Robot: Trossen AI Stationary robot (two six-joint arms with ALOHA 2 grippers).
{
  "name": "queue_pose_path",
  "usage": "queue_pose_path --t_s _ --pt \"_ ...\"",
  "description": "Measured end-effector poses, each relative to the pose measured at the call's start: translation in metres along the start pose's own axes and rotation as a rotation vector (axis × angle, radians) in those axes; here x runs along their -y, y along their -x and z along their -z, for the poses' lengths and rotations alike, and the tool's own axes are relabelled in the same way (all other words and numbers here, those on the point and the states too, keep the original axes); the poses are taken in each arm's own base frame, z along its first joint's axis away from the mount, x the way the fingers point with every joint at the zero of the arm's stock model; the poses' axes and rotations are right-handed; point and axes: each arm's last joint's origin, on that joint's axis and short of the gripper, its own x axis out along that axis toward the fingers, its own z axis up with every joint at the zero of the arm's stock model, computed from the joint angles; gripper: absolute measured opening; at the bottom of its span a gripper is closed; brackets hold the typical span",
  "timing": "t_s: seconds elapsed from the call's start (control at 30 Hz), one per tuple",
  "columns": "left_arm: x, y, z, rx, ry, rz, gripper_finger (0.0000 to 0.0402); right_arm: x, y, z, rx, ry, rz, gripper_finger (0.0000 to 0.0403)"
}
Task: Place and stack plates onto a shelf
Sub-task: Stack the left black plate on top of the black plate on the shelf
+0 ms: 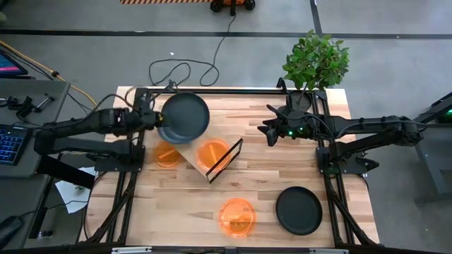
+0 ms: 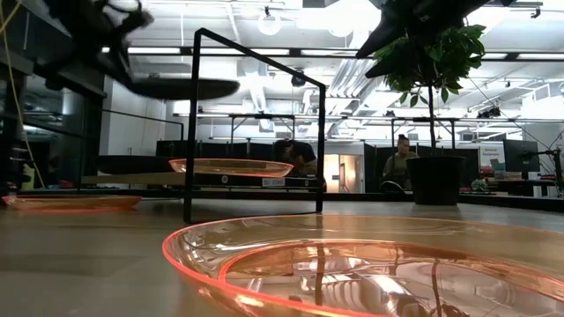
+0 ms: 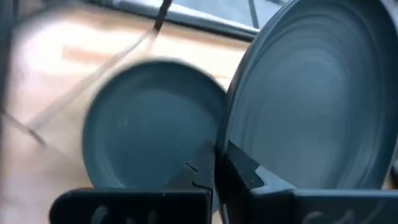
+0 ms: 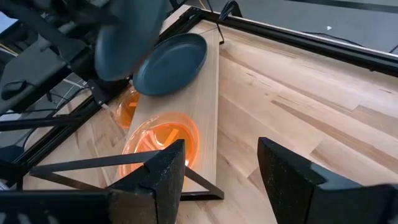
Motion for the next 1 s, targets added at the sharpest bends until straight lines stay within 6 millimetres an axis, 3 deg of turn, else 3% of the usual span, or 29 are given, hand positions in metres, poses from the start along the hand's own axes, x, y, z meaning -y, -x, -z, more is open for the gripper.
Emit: queue_pose_path --t_s 0.17,0.33,0.67,1.0 --pt "-0.016 -0.025 0.032 -0.007 0.200 0.030 0.0001 0.000 0.000 0.000 0.000 0.004 0.000 0.0184" --pt "-0.025 -0.033 0.052 0.014 0.314 0.020 0.0001 0.000 0.000 0.000 0.000 0.004 0.000 0.0184" --pt "-0.039 -0.030 0.070 0.057 0.481 -0.065 0.0001 0.000 0.000 0.000 0.001 0.007 0.003 0.0184" --pt "-0.035 -0.040 0.082 0.065 0.435 -0.151 0.0001 0.001 0.000 -0.001 0.021 0.005 0.030 0.0184"
